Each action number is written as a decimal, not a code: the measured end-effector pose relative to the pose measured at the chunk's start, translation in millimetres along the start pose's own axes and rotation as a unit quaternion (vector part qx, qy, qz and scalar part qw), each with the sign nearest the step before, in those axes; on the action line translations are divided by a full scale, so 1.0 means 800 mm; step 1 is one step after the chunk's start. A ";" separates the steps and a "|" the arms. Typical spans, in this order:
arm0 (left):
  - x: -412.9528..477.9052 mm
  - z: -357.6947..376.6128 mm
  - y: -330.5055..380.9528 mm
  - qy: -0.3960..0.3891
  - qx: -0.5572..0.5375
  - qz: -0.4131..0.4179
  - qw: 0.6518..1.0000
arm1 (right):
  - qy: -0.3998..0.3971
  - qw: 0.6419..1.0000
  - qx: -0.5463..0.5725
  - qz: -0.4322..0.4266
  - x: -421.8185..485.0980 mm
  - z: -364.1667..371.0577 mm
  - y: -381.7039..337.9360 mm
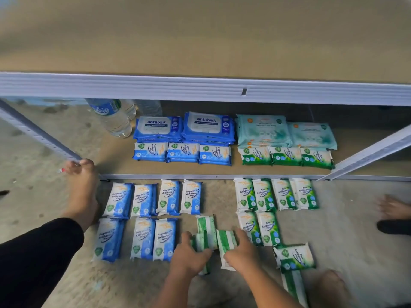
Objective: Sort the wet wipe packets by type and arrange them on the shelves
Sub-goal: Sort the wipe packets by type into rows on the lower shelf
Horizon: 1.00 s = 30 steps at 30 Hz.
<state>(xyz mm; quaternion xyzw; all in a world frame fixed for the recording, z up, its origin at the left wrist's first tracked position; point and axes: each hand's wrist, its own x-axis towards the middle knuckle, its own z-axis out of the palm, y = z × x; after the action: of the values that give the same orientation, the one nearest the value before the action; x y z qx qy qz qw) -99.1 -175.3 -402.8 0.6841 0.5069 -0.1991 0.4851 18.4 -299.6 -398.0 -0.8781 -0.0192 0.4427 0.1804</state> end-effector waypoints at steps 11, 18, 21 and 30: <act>-0.060 -0.017 0.039 -0.116 -0.303 0.003 0.946 | -0.131 0.815 0.556 0.091 -0.070 -0.073 0.053; -0.095 -0.013 0.067 -0.174 -0.352 0.003 0.920 | -0.189 0.736 0.650 0.038 -0.102 -0.099 0.073; -0.099 -0.013 0.071 -0.180 -0.356 -0.005 0.917 | -0.206 0.723 0.659 0.018 -0.107 -0.102 0.082; -0.102 -0.005 0.075 -0.183 -0.345 -0.019 0.920 | -0.212 0.668 0.713 0.018 -0.111 -0.117 0.095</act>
<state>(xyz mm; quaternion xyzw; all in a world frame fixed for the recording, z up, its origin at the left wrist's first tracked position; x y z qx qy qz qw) -80.1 -213.8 -311.3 0.4164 0.4591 -0.1430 0.7716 28.4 -416.0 -304.1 -0.3642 0.2805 0.4991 0.7346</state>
